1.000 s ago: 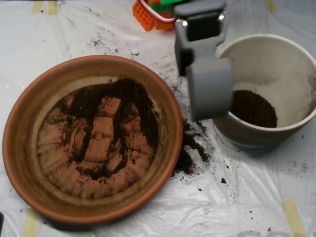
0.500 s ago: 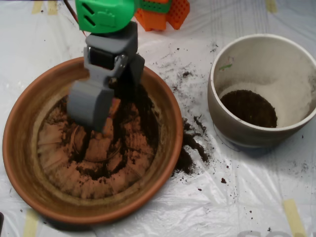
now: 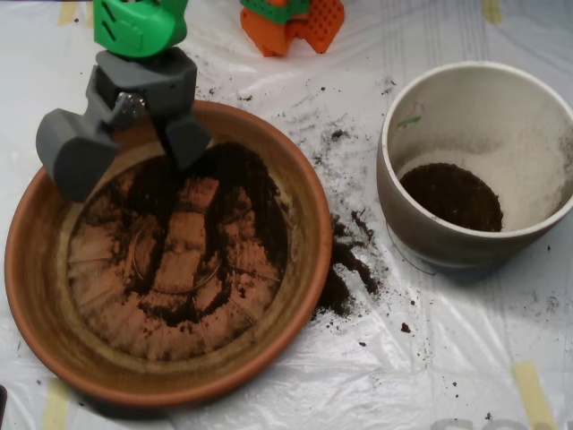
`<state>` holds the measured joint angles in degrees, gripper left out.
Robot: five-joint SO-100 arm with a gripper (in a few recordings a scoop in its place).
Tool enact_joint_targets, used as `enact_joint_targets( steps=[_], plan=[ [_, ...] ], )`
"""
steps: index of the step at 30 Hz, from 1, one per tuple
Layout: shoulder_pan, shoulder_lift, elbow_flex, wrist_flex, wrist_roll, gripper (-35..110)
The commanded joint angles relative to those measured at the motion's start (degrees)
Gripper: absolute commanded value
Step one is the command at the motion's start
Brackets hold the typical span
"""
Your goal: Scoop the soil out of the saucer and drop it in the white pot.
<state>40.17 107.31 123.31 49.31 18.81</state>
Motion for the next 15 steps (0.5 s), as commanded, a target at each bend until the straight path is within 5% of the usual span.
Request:
enact_joint_targets(
  steps=[1, 15],
  plan=[
    [3.08, -1.32, 0.44, -3.16, -1.49, 38],
    [2.11, -16.52, -6.94, 2.64, -5.62, 36]
  ],
)
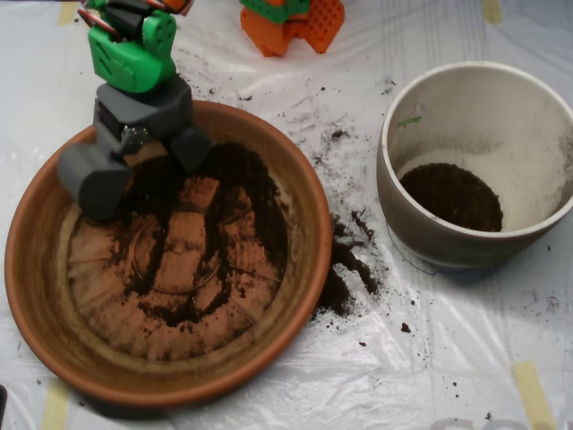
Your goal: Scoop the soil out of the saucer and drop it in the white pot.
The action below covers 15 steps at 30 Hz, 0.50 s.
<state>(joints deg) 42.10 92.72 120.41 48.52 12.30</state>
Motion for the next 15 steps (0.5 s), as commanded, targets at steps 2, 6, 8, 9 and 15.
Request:
enact_joint_targets(
  steps=[2, 6, 8, 9, 15],
  plan=[
    [0.62, -5.98, -8.61, 6.59, 1.14, 35],
    [1.14, -15.47, -18.98, 14.59, 0.7, 34],
    [1.32, -18.19, -22.06, 16.79, 0.44, 34],
    [1.14, -18.54, -22.5, 17.05, 0.18, 35],
    [-1.49, -13.01, -15.91, 12.48, -1.23, 24]
  ],
)
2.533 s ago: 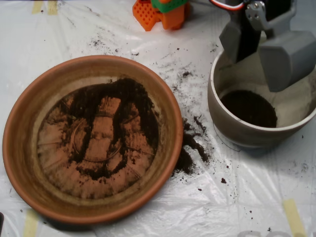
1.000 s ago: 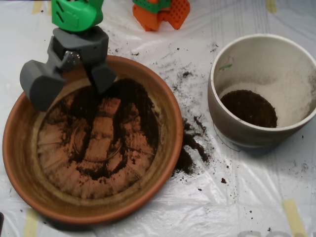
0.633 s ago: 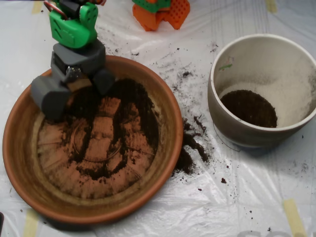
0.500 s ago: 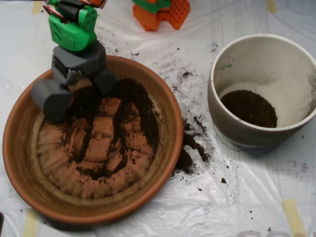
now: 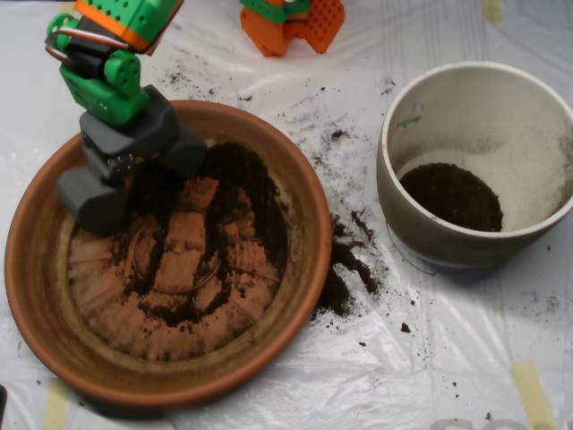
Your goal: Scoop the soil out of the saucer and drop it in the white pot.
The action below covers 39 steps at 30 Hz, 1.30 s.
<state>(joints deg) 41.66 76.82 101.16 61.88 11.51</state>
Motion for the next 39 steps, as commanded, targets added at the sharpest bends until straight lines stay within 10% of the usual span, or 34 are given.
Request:
enact_joint_targets(
  steps=[1, 20, 39],
  plan=[
    [-1.58, 3.87, 4.39, -1.23, -0.26, 18],
    [-10.46, 13.54, 10.9, 0.26, 0.79, -1],
    [-24.7, 15.12, -18.37, 18.9, 3.52, -1]
  ],
)
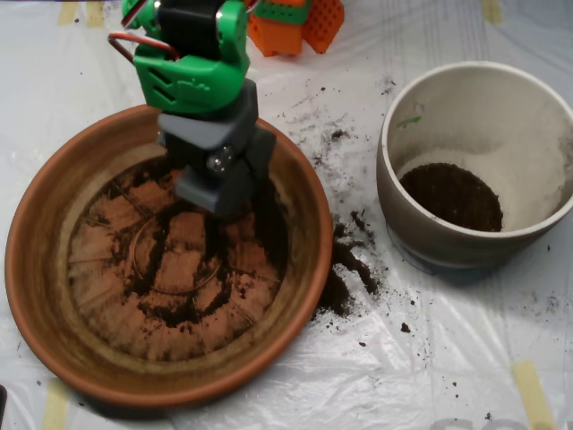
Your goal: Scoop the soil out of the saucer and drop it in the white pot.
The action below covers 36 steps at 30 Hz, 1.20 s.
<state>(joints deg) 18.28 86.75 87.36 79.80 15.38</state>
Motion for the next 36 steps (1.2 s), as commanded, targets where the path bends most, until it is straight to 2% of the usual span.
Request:
enact_joint_targets(
  steps=[1, 14, 26, 27, 28, 30, 36],
  plan=[
    [-1.93, 6.15, -4.66, 0.97, -0.88, -1],
    [-17.58, 18.11, -13.8, 7.73, -6.33, -1],
    [-40.25, 10.55, -27.69, 11.78, -9.05, 0],
    [-41.48, 9.84, -28.3, 12.13, -9.76, 5],
    [-42.54, 9.58, -28.21, 12.39, -10.2, 19],
    [-43.51, 9.05, -28.04, 12.48, -10.28, 35],
    [-43.68, 9.4, -27.07, 12.39, -10.2, 32]
  ],
)
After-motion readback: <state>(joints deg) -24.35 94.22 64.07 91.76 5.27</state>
